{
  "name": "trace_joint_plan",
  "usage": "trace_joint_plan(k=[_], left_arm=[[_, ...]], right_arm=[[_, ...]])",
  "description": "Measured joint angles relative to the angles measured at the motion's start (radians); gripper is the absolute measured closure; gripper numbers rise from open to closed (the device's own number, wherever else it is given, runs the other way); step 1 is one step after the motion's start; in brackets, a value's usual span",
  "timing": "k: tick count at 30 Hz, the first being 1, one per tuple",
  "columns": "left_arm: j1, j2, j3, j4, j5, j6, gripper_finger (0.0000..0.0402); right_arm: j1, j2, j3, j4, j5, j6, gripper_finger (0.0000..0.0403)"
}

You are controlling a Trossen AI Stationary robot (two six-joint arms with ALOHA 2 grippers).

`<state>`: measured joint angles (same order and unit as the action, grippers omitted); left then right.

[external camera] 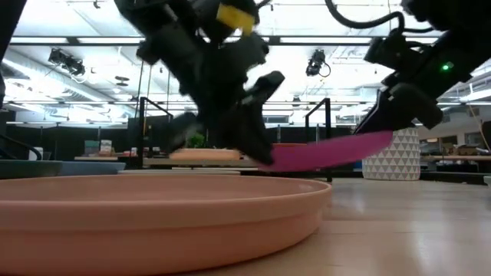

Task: Place and stack plates onto a shelf
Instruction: Stack the pink plate on top of the orange plate on the shelf

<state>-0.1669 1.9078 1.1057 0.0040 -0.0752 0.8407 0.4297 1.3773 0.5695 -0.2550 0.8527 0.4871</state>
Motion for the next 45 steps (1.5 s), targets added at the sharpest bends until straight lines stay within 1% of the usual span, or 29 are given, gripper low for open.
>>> trace_joint_plan(k=[4,7,9,13,16,18,21,25,29,30,32,36,39,42,45], left_arm=[[0.0,-0.05,0.082,-0.149,0.029,-0.083,0.0385],[0.014,-0.077,0.167,-0.331,0.041,-0.155,0.0385],[0.037,-0.089,0.229,-0.455,0.042,-0.213,0.0385],[0.094,-0.11,0.293,-0.626,0.019,-0.317,0.0385],[0.137,-0.12,0.303,-0.746,-0.049,-0.359,0.0385],[0.164,-0.124,0.303,-0.74,-0.101,-0.364,0.0385],[0.21,-0.135,0.304,-0.733,-0.129,-0.354,0.0385],[0.271,-0.132,0.304,-0.71,-0.131,-0.306,0.0385],[0.319,-0.13,0.304,-0.609,-0.125,-0.222,0.0385],[0.334,-0.129,0.304,-0.561,-0.115,-0.197,0.0385],[0.372,-0.12,0.304,-0.477,-0.059,-0.153,0.0385],[0.456,-0.083,0.304,-0.364,0.05,-0.123,0.0385],[0.502,-0.049,0.303,-0.349,0.101,-0.114,0.0385],[0.519,-0.017,0.303,-0.346,0.119,-0.081,0.0385],[0.52,0.011,0.303,-0.333,0.162,-0.027,0.0385]], right_arm=[[0.075,0.005,-0.006,0.002,0.102,0.068,0.0302],[0.132,0.01,-0.016,0.022,0.2,0.094,0.0306],[0.152,0.011,-0.036,0.063,0.242,0.095,0.031],[0.166,0.009,-0.087,0.149,0.272,0.094,0.0313],[0.168,0.015,-0.125,0.232,0.276,0.097,0.0313],[0.172,0.019,-0.15,0.285,0.273,0.077,0.0313],[0.179,0.019,-0.161,0.354,0.27,0.031,0.0313],[0.187,0.024,-0.162,0.383,0.275,0.011,0.0313],[0.19,0.036,-0.17,0.394,0.275,0.045,0.0313],[0.19,0.042,-0.174,0.398,0.275,0.058,0.0313],[0.189,0.045,-0.192,0.396,0.279,0.081,0.0313],[0.192,0.044,-0.21,0.398,0.276,0.135,0.0313],[0.198,0.044,-0.211,0.399,0.273,0.156,0.0313],[0.203,0.044,-0.211,0.403,0.273,0.164,0.0313],[0.205,0.044,-0.211,0.408,0.277,0.164,0.0313]])
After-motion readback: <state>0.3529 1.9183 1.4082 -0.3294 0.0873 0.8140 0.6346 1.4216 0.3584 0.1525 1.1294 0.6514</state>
